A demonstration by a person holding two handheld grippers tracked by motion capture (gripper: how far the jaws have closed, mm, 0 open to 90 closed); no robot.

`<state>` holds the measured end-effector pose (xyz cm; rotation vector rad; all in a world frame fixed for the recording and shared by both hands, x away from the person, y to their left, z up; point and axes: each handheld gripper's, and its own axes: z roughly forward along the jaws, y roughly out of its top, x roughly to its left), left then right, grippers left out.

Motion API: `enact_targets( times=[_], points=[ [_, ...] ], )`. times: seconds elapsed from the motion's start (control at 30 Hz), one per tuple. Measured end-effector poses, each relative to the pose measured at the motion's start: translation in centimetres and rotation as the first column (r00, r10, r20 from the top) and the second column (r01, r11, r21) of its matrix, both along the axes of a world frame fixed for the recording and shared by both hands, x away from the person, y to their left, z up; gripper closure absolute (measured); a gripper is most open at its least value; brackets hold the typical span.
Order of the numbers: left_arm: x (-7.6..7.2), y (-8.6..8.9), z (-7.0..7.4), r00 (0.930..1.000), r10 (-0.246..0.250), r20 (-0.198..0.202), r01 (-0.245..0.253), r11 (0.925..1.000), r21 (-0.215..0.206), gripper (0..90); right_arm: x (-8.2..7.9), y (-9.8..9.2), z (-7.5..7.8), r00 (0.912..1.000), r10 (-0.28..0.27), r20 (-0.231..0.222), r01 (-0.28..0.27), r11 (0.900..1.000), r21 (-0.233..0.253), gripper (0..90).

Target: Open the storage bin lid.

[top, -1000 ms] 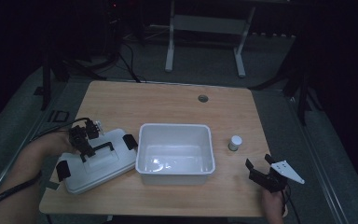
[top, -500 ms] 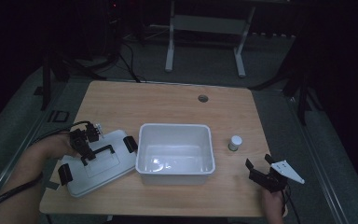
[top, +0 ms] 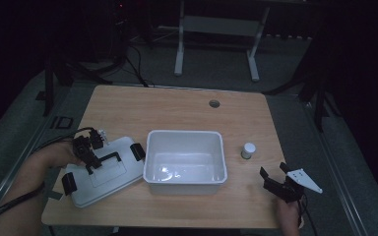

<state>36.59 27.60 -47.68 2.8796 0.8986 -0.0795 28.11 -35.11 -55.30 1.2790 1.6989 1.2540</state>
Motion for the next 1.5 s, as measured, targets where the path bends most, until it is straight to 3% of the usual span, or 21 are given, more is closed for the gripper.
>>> enact_targets(
  times=[0.2, 0.37, 0.47, 0.8, 0.87, 0.93, 0.97, 1.03, 1.07, 1.13, 1.17, 1.2, 1.3, 1.33, 1.37, 1.4, 1.47, 1.5],
  points=[
    [0.1, 0.3, 0.1, 0.999, 0.043, -0.015, -0.043, 0.9989, -0.019, 49.9, 0.2, -0.1, 0.1, 0.9993, 0.025, -0.026, -0.025, 1.0, 0.006, 14.5],
    [0.0, 0.4, 0.3, 0.9984, 0.053, 0.019, -0.054, 0.9984, 0.016, 36.5, -0.1, -0.5, 0.0, 0.9945, 0.078, -0.07, -0.076, 0.997, 0.035, 14.5],
    [0.1, 0.4, 0.5, 0.997, 0.077, 0.0, -0.077, 0.9969, 0.015, 27.8, -0.2, -0.7, 0.1, 0.99, 0.099, -0.101, -0.097, 0.995, 0.026, 14.5],
    [0.0, 0.8, 0.4, 0.9953, 0.095, -0.018, -0.095, 0.9954, 0.014, 22.7, 0.3, -1.2, 1.1, 0.9609, 0.164, -0.223, -0.171, 0.985, -0.014, 14.5],
    [-0.1, 0.9, 0.5, 0.9952, 0.097, -0.016, -0.096, 0.9953, 0.007, 22.7, 0.5, -1.0, 1.4, 0.9417, 0.176, -0.287, -0.203, 0.977, -0.067, 14.0],
    [-0.2, 0.9, 0.5, 0.9948, 0.102, -0.001, -0.102, 0.9946, 0.019, 22.7, 0.8, -0.8, 1.8, 0.9139, 0.194, -0.356, -0.241, 0.966, -0.092, 14.0],
    [-0.2, 1.0, 0.6, 0.9947, 0.103, -0.005, -0.103, 0.9945, 0.019, 22.6, 0.9, -0.7, 1.9, 0.9047, 0.198, -0.377, -0.253, 0.962, -0.1, 14.0],
    [-0.2, 1.0, 0.7, 0.9947, 0.102, -0.006, -0.102, 0.9946, 0.017, 22.7, 1.1, -0.5, 2.3, 0.8786, 0.201, -0.433, -0.279, 0.952, -0.125, 14.0],
    [-0.3, 1.0, 0.7, 0.9942, 0.107, -0.01, -0.107, 0.9942, 0.012, 22.6, 1.2, -0.3, 2.6, 0.8596, 0.201, -0.47, -0.293, 0.947, -0.131, 14.0],
    [-0.3, 1.0, 0.7, 0.9946, 0.103, -0.011, -0.103, 0.9945, 0.017, 22.7, 1.4, -0.1, 2.9, 0.8392, 0.193, -0.508, -0.305, 0.941, -0.146, 14.0],
    [-0.3, 1.0, 0.7, 0.9945, 0.104, -0.017, -0.103, 0.9945, 0.014, 22.7, 1.5, 0.0, 3.0, 0.8222, 0.191, -0.536, -0.317, 0.936, -0.152, 14.0],
    [-0.3, 1.0, 0.7, 0.9948, 0.1, -0.019, -0.1, 0.9948, 0.016, 22.7, 1.6, 0.0, 3.1, 0.8129, 0.184, -0.552, -0.321, 0.933, -0.161, 14.0],
    [-0.4, 1.0, 0.6, 0.9946, 0.102, -0.022, -0.101, 0.9946, 0.022, 22.7, 1.9, 0.2, 3.4, 0.7745, 0.155, -0.613, -0.344, 0.917, -0.203, 14.1],
    [-0.4, 1.0, 0.6, 0.9946, 0.102, -0.022, -0.101, 0.9946, 0.022, 22.7, 1.9, 0.2, 3.4, 0.7745, 0.155, -0.613, -0.344, 0.917, -0.203, 14.1],
    [-0.4, 1.0, 0.5, 0.9948, 0.098, -0.03, -0.097, 0.995, 0.025, 22.7, 2.0, 0.3, 3.5, 0.7594, 0.138, -0.636, -0.347, 0.913, -0.216, 14.1],
    [-0.4, 1.0, 0.5, 0.9951, 0.094, -0.03, -0.093, 0.9953, 0.028, 22.7, 2.1, 0.6, 3.6, 0.7351, 0.112, -0.669, -0.364, 0.897, -0.25, 14.3],
    [-0.4, 1.0, 0.5, 0.9947, 0.098, -0.031, -0.097, 0.9949, 0.026, 22.7, 2.3, 0.9, 3.7, 0.7065, 0.088, -0.702, -0.376, 0.887, -0.267, 14.7],
    [-0.4, 1.0, 0.6, 0.9949, 0.096, -0.031, -0.096, 0.995, 0.027, 22.7, 2.3, 1.1, 3.8, 0.6966, 0.079, -0.713, -0.386, 0.879, -0.28, 15.7]
  ],
)
